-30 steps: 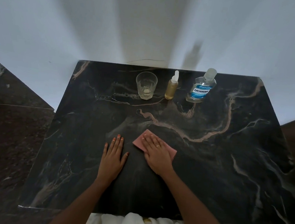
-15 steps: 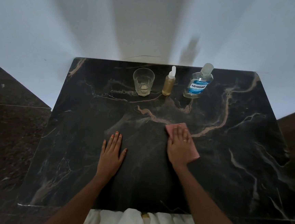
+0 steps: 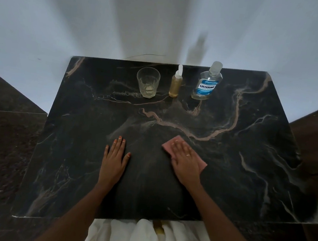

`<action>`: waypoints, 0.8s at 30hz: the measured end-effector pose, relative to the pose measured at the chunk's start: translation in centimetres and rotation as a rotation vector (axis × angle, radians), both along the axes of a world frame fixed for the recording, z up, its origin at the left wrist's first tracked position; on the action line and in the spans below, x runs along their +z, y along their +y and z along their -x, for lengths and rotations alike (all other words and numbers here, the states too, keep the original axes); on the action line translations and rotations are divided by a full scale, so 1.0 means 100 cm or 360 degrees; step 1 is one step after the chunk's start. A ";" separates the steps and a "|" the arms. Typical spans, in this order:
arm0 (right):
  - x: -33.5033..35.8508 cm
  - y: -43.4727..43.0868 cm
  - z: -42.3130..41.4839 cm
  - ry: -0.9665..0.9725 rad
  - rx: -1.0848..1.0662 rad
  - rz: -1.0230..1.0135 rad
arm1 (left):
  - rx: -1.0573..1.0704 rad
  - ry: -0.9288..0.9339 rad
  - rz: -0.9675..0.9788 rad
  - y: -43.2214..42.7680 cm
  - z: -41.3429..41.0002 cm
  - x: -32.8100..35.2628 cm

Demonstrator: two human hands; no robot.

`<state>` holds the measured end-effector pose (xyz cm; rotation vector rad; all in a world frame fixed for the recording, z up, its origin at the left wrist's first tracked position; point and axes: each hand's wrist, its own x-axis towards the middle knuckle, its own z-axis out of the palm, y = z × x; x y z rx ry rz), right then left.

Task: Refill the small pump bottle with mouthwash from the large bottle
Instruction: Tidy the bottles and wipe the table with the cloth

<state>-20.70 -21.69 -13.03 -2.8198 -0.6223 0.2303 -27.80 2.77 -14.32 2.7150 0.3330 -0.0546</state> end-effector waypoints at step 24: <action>0.003 0.053 0.049 0.0082 -0.0192 0.0038 | -0.0026 -0.0005 0.0170 0.003 0.002 0.006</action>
